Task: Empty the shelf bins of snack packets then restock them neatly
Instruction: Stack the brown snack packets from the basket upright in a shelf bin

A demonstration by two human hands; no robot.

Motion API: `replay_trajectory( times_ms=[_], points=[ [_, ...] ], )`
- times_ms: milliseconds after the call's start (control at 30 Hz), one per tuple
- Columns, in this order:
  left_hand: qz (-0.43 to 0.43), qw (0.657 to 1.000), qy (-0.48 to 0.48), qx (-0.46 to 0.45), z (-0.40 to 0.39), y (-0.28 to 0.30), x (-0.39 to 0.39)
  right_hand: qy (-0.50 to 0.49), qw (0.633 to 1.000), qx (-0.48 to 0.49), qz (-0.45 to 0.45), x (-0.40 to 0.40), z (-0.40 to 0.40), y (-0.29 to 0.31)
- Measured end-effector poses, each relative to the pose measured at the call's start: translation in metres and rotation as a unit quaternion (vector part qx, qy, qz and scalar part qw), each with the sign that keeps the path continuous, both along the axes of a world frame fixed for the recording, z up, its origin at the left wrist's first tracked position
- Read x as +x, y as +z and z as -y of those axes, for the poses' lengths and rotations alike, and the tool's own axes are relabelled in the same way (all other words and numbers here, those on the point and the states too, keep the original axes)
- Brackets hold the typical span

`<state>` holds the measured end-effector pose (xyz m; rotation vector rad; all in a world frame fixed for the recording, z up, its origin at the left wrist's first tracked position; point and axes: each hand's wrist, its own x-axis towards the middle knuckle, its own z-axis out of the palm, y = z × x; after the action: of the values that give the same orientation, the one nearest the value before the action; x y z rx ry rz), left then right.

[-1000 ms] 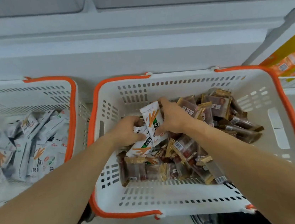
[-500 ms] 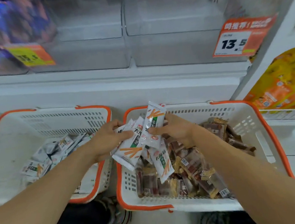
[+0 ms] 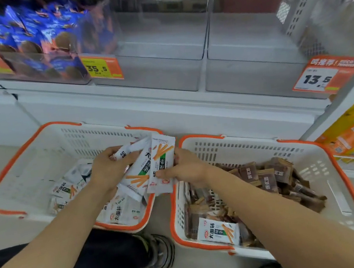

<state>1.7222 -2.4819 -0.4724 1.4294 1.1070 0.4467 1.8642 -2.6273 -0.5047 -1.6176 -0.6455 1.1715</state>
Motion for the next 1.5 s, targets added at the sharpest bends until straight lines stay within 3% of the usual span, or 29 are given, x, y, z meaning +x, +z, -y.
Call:
replay_trajectory(
  times_ms=[100,167,267,433,567,633,700,800,933,1067,1200,1267,1433,1500],
  points=[
    [-0.001,0.996,0.082,0.045,-0.025,-0.003,-0.017,-0.076,0.994,0.013,0.076,-0.025,-0.04,0.004],
    [-0.032,0.994,0.089,0.061,-0.04,-0.008,-0.027,-0.062,0.994,0.002,0.086,-0.039,-0.061,0.007],
    [-0.074,0.995,0.01,0.063,-0.049,-0.02,-0.04,0.012,0.993,-0.032,0.116,-0.046,-0.071,0.005],
    [-0.166,0.972,-0.113,0.124,-0.035,-0.039,-0.039,0.035,0.958,-0.07,0.276,-0.003,-0.019,-0.013],
    [-0.15,0.961,-0.158,0.172,-0.006,-0.035,-0.02,0.082,0.939,-0.19,0.274,0.057,0.055,-0.046],
    [-0.143,0.949,-0.22,0.173,0.016,-0.035,-0.011,0.117,0.912,-0.278,0.277,0.072,0.089,-0.065],
    [-0.143,0.928,-0.303,0.166,0.04,-0.041,-0.001,0.153,0.886,-0.358,0.251,0.071,0.117,-0.089],
    [-0.158,0.883,-0.412,0.162,0.073,-0.053,0.012,0.222,0.864,-0.394,0.223,0.04,0.139,-0.125],
    [-0.207,0.827,-0.489,0.186,0.102,-0.066,0.034,0.226,0.848,-0.366,0.309,0.015,0.146,-0.156],
    [-0.264,0.778,-0.49,0.291,0.111,-0.082,0.061,0.232,0.862,-0.355,0.278,0.041,0.141,-0.155],
    [-0.235,0.791,-0.509,0.244,0.127,-0.108,0.101,0.144,0.883,-0.349,0.278,0.087,0.146,-0.145],
    [-0.253,0.775,-0.535,0.22,0.135,-0.132,0.121,0.118,0.882,-0.36,0.28,0.109,0.157,-0.138],
    [-0.362,0.668,-0.635,0.138,0.148,-0.194,0.152,0.078,0.891,-0.36,0.266,0.13,0.183,-0.132],
    [-0.374,0.644,-0.657,0.117,0.151,-0.21,0.156,0.061,0.903,-0.343,0.25,0.128,0.187,-0.136]
  ],
)
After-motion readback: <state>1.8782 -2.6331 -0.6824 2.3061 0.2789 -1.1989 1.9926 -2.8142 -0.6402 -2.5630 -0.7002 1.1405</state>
